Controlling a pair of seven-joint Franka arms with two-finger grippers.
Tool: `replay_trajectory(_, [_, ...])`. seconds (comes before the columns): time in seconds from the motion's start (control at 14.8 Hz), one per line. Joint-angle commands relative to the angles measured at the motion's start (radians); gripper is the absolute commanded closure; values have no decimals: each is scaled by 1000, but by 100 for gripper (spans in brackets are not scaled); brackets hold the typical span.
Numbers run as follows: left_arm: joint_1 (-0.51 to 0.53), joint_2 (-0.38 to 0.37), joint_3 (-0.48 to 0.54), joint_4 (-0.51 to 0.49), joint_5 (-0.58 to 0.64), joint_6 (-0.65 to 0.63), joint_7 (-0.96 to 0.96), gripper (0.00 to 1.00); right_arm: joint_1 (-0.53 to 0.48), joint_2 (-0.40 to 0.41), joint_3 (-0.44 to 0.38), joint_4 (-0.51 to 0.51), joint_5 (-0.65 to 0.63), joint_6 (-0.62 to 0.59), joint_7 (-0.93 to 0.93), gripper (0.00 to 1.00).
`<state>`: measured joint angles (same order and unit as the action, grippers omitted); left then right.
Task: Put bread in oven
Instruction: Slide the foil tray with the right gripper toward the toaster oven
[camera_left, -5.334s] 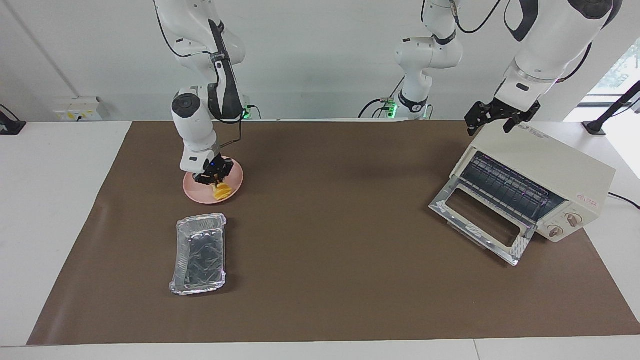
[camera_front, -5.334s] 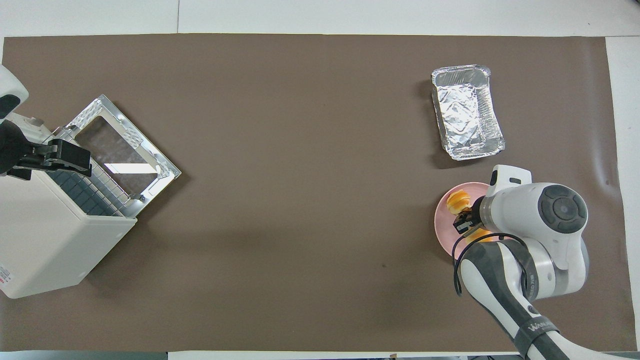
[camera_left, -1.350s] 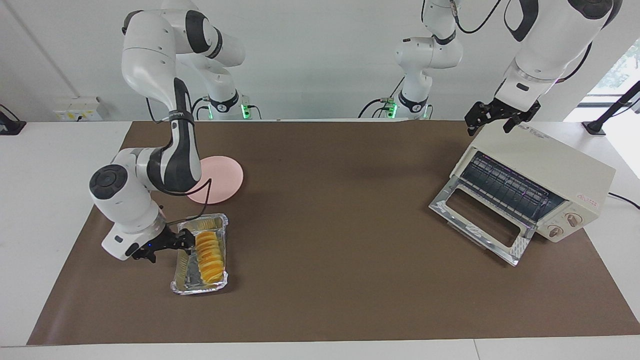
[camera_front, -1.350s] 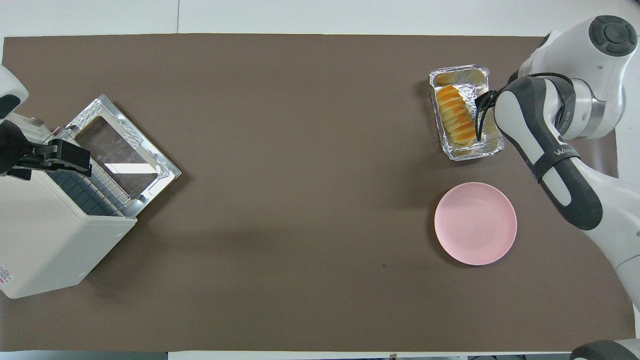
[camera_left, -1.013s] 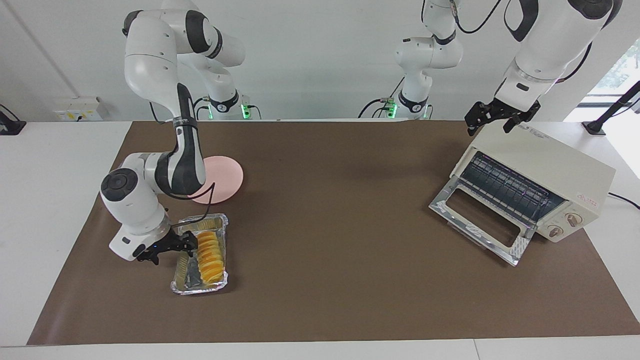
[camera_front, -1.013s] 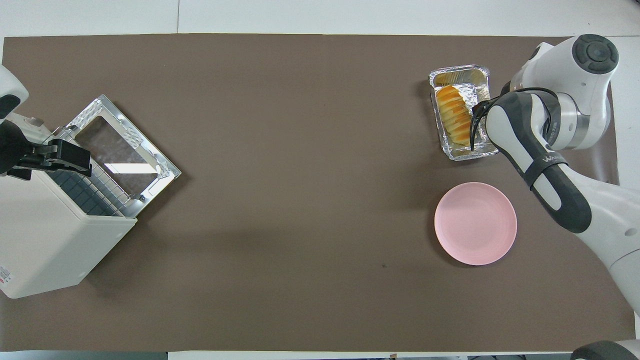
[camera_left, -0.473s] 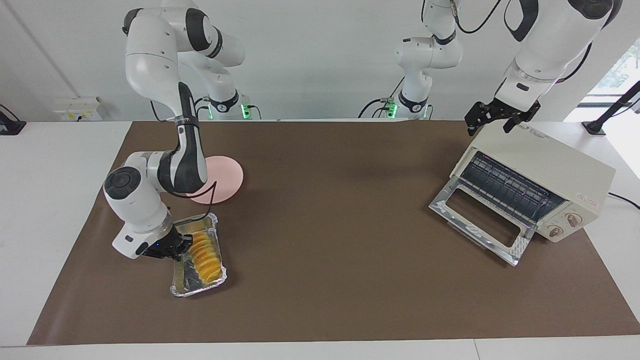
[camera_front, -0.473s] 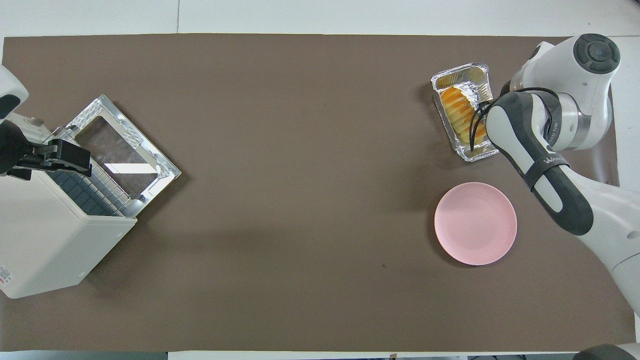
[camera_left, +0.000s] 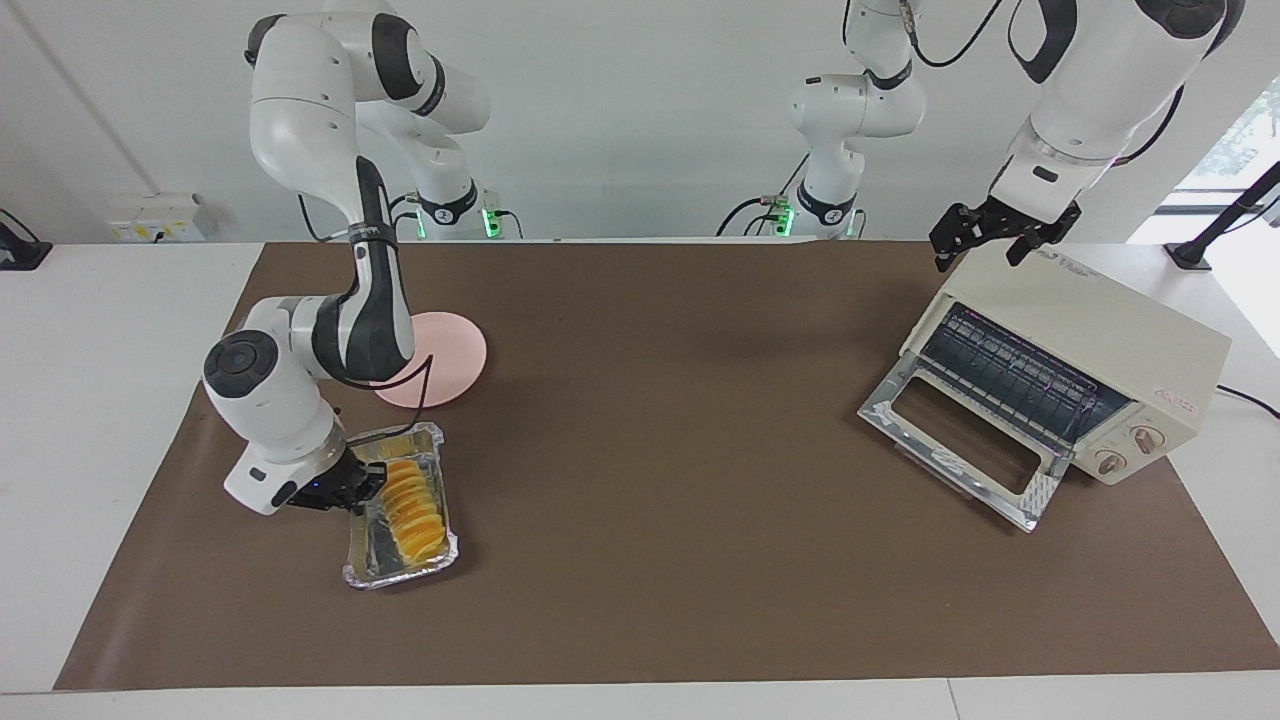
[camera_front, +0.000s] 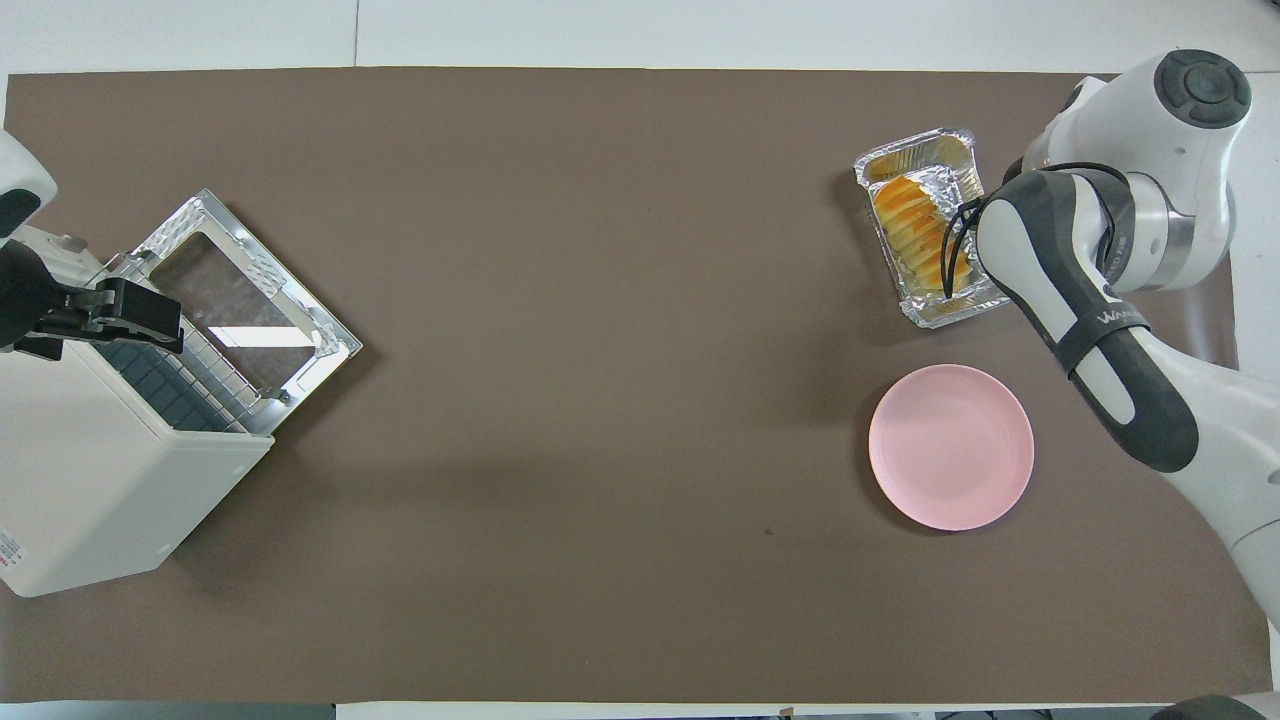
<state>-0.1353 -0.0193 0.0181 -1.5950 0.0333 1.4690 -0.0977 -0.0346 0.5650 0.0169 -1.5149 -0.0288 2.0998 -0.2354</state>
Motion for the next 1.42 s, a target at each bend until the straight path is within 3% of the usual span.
replay_trajectory(0.0, [14, -31, -6, -36, -15, 22, 4, 0, 16, -13, 9, 99, 47, -142, 42, 100])
replay_trajectory(0.34, [14, -31, -6, -37, -16, 22, 4, 0, 163, -74, 11, 192, 95, -312, 310, 100])
replay_trajectory(0.61, [14, -31, -6, -36, -15, 22, 3, 0, 330, -74, 11, 239, 107, -334, 591, 100])
replay_trajectory(0.95, [14, -31, -6, -36, -15, 22, 4, 0, 462, -63, 9, 182, 181, -215, 746, 100])
replay_trajectory(1.35, [14, -31, -6, -36, -15, 22, 4, 0, 576, -65, 11, -53, 182, 80, 838, 100])
